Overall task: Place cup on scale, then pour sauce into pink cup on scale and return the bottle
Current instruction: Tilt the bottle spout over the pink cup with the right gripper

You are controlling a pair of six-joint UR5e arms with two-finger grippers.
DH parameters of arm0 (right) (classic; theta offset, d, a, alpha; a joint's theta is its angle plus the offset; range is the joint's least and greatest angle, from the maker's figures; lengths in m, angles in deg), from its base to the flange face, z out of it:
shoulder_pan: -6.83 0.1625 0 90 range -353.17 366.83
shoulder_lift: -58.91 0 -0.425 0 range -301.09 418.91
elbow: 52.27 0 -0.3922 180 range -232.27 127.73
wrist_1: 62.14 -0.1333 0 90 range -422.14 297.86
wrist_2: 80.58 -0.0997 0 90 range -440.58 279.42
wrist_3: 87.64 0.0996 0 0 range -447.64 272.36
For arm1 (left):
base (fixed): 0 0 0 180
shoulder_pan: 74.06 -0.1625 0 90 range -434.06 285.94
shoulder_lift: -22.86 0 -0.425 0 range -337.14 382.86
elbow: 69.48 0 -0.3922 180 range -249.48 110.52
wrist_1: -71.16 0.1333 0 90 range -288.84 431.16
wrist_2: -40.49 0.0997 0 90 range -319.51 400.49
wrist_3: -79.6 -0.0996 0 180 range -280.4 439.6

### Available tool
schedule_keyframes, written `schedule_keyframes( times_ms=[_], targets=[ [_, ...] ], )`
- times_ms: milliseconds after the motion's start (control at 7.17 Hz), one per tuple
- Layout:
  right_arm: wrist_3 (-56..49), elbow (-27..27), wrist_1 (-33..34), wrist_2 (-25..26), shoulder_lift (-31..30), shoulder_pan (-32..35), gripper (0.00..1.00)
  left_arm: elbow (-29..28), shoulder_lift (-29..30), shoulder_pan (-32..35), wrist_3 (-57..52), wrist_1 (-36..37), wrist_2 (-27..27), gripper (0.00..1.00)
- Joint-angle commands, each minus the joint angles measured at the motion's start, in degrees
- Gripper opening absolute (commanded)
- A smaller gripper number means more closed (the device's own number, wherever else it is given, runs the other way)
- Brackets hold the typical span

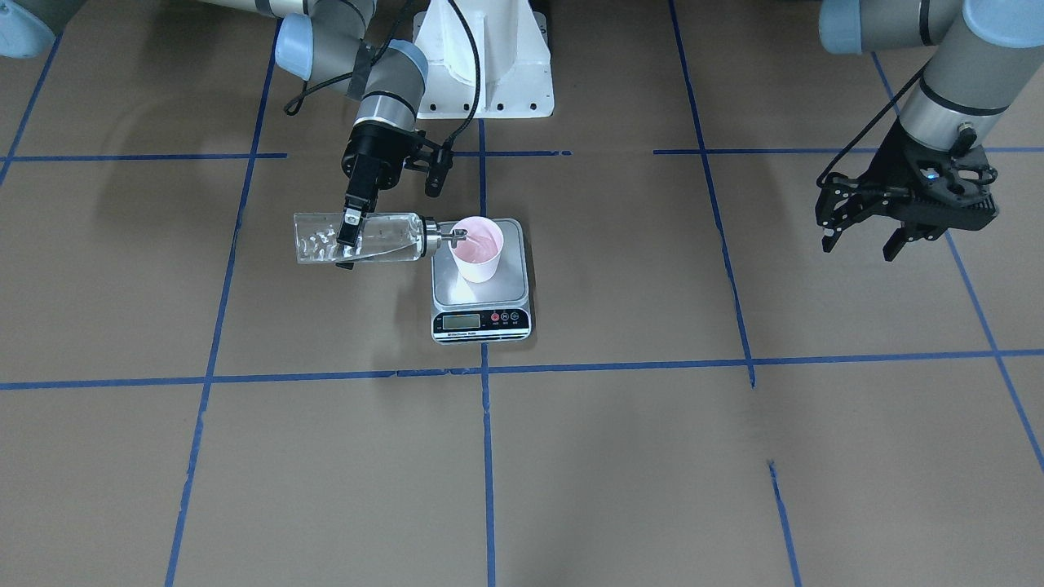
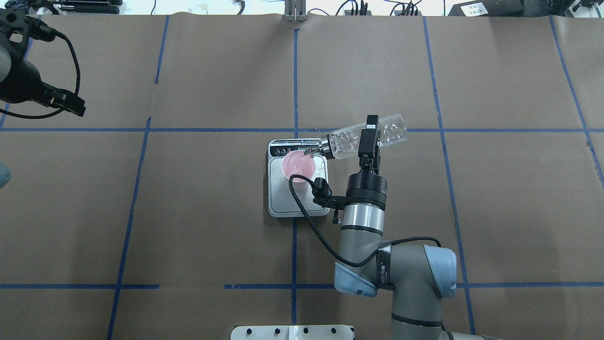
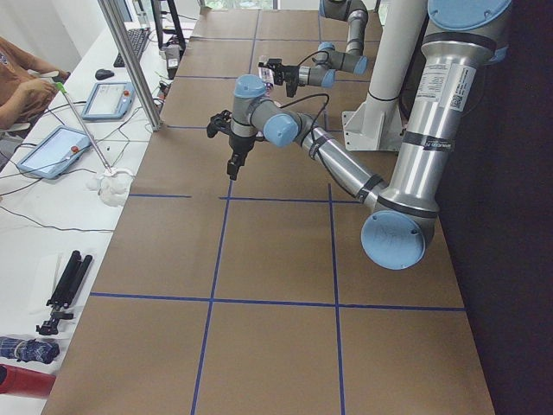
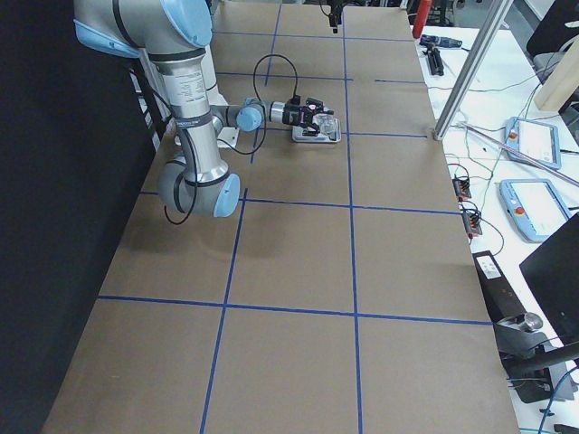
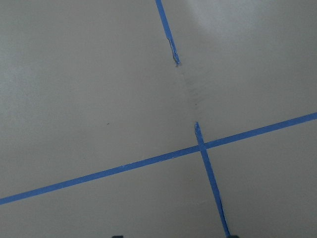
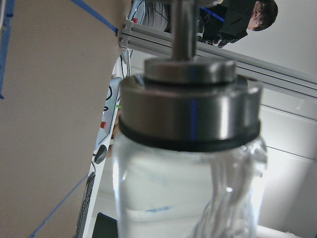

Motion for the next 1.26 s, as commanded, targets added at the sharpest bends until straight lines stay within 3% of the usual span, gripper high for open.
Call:
schedule_keyframes(
  times_ms=[0,1116],
  targets=[
    [-0.5,0.1,0.0,0.1,-0.1,0.0,0.00,0.1,0.1,0.0,0.4,0.0,-0.1,0.75],
    [-1.3,1.3,-0.1,0.6,-0.9,0.1,0.00,0.1,0.2,0.0,0.4,0.0,-0.1,0.76]
  ],
)
